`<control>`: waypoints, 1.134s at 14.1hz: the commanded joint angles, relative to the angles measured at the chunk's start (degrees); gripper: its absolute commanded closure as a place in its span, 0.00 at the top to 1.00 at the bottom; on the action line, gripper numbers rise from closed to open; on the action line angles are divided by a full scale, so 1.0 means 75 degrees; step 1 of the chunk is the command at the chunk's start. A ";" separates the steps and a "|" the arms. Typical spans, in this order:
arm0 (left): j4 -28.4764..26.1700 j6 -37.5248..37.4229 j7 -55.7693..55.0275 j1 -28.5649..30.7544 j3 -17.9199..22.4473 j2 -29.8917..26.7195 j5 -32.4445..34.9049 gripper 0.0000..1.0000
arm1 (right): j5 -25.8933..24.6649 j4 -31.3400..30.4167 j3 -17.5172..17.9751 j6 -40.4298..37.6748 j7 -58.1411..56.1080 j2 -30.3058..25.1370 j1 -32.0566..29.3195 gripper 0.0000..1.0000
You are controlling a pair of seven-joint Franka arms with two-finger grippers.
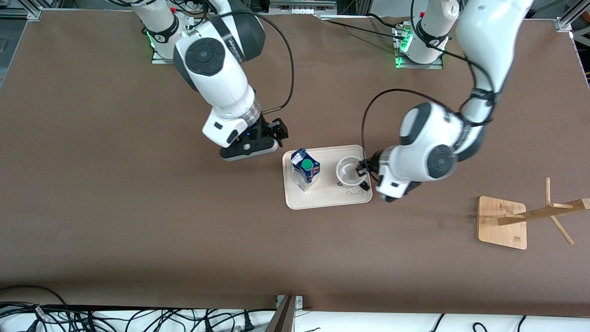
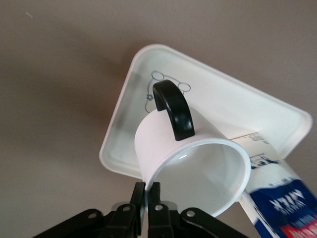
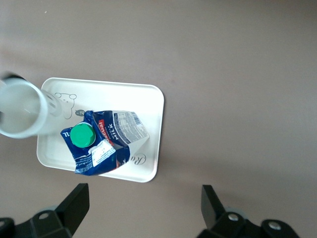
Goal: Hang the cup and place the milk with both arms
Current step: 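Carry the mug to the wooden stand while the right gripper lowers onto the carton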
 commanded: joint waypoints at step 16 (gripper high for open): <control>0.3709 -0.4433 0.6793 0.3496 0.0084 -0.0099 0.1092 0.00 | -0.1028 0.0121 -0.0087 0.1137 -0.1666 0.0995 0.1140 1.00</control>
